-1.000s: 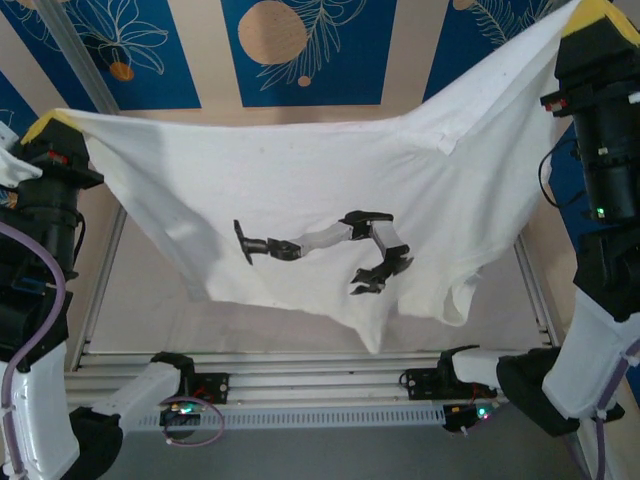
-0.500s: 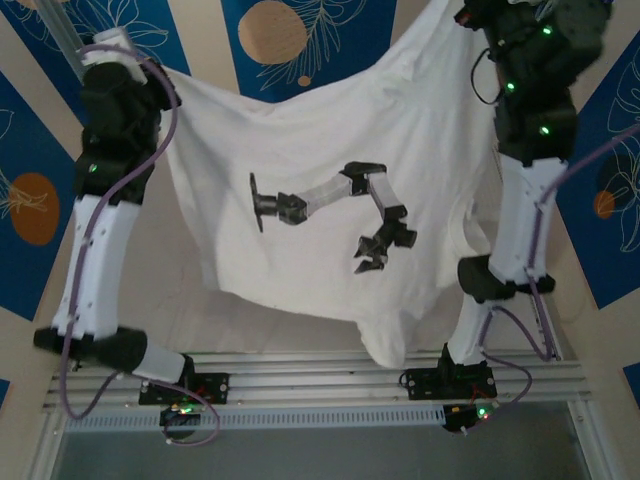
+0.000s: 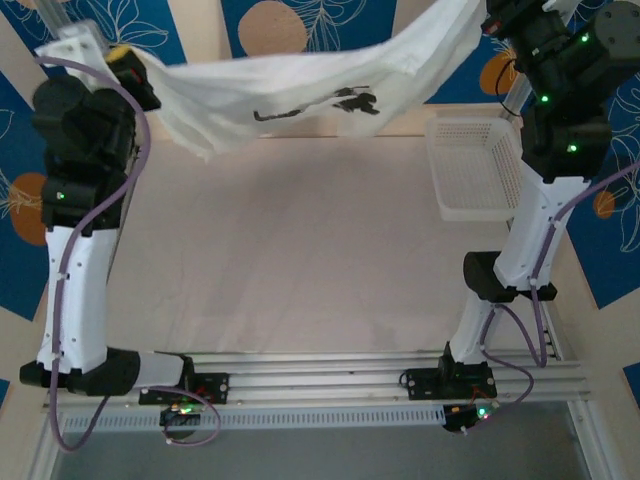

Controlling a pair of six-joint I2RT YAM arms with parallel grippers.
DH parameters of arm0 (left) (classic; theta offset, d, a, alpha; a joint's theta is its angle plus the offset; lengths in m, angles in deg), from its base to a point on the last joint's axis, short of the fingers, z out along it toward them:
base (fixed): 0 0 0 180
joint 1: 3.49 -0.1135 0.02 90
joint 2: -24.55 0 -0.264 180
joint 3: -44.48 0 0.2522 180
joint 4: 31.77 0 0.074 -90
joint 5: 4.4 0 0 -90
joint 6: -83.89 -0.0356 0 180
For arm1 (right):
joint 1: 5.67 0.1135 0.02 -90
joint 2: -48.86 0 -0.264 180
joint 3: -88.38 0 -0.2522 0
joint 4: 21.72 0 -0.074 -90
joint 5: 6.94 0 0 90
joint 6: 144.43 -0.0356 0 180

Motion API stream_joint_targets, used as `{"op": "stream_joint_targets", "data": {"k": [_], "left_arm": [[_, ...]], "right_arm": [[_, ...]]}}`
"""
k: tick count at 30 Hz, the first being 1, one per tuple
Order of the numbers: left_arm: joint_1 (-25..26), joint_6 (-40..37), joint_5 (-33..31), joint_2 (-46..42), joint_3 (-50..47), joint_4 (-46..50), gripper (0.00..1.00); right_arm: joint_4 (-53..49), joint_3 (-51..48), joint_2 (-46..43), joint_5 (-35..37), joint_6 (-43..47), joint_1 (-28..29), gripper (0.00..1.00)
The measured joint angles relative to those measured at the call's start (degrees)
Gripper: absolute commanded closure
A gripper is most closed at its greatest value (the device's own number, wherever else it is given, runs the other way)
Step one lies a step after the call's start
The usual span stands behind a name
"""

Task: Fold the inside-out t-shirt

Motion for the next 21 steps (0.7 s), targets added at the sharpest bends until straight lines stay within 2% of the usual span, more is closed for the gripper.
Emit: {"op": "stream_joint_targets", "data": {"k": [3,6,10,13,17,21], "left_arm": [[-0.1,-0.3,2.7,-2.5,-15.1,-4.6,1.0],[-0.1,0.3,4.6,-1.6,-29.6,-6.6,1.0],[-0.1,3.3,5.4,-1.2,-44.0,-5.7,1.0],[-0.1,5.9,6.0,-1.6,-49.1,-4.8,1.0],[-0.1,8.9,6.4,-2.7,-51.9,-2.6,1.0],[-0.1,12.1,6.3,-5.7,-57.0,-1.7,1.0]], "right_arm": [[-13.6,2.1,3.6,-6.6,2.8,-0.2,1.0],[-29.1,1.2,9.8,-7.4,6.3,0.9,1.0],[-41.0,-15.7,15.5,-5.0,8.5,1.5,1.0],[-46.0,-28.0,16.0,-3.9,9.5,1.0,1.0],[-47.5,-44.6,9.1,-0.7,11.2,0.4,1.0],[-44.5,-65.7,-6.4,2.2,12.3,0.7,1.0]]}}
